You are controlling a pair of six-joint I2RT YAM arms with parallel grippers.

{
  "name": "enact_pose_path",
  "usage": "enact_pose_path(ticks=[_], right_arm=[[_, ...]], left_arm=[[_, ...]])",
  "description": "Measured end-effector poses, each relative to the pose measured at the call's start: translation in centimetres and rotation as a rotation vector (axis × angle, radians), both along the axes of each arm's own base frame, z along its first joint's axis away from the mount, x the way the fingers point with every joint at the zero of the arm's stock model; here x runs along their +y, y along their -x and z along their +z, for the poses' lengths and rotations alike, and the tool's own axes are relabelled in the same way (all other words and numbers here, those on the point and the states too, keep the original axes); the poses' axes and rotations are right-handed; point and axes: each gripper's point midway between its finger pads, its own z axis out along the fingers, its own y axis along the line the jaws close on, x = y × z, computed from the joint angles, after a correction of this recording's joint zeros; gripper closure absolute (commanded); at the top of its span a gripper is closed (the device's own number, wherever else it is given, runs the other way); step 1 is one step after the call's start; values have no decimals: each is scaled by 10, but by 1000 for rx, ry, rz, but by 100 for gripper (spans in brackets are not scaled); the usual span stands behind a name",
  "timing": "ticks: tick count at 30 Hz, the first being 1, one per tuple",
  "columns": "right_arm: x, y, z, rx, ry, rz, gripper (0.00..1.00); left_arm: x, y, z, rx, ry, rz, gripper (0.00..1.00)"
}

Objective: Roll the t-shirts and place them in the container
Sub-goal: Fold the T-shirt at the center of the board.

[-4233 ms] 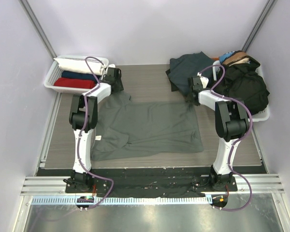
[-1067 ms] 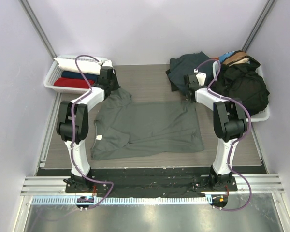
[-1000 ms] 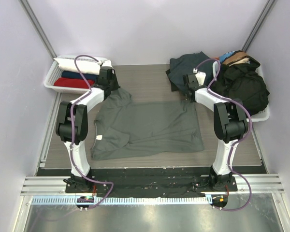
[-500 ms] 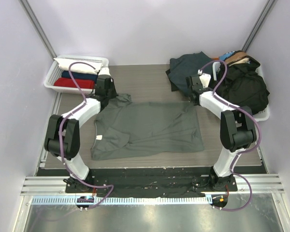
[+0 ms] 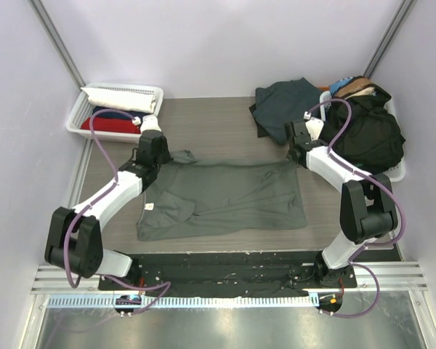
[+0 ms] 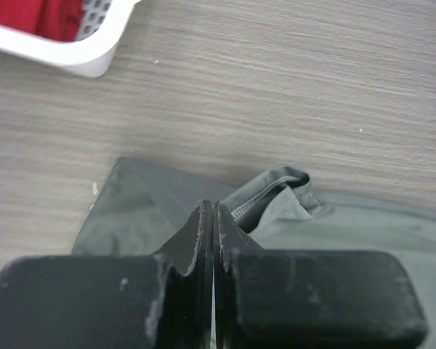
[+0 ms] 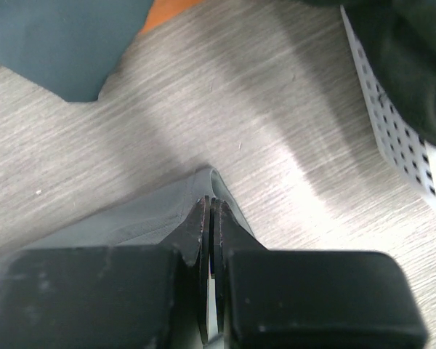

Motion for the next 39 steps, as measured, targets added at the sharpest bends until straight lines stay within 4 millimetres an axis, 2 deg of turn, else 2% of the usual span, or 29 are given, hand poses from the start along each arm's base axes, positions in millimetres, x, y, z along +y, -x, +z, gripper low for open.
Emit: enact_pose_path(ticks=[10, 19, 25, 30, 36, 39], right_arm=[[0, 27, -22, 56, -32, -1, 99], [-1, 43, -25, 65, -46, 3, 99], [-1, 49, -24, 65, -55, 9, 99], [-2, 59, -27, 69, -62, 9, 99], [-2, 72, -38, 88, -76, 6, 99], [-4, 82, -50, 114, -80, -2, 98]], left_arm=[[19, 50, 0, -9, 21, 55, 100], [29, 83, 0, -33, 60, 85, 100], [32, 96, 4, -56, 90, 93, 100], [31, 104, 0, -42, 98, 92, 100], [33, 116, -12, -12, 110, 100, 100], [32, 122, -25, 23, 124, 105, 100]])
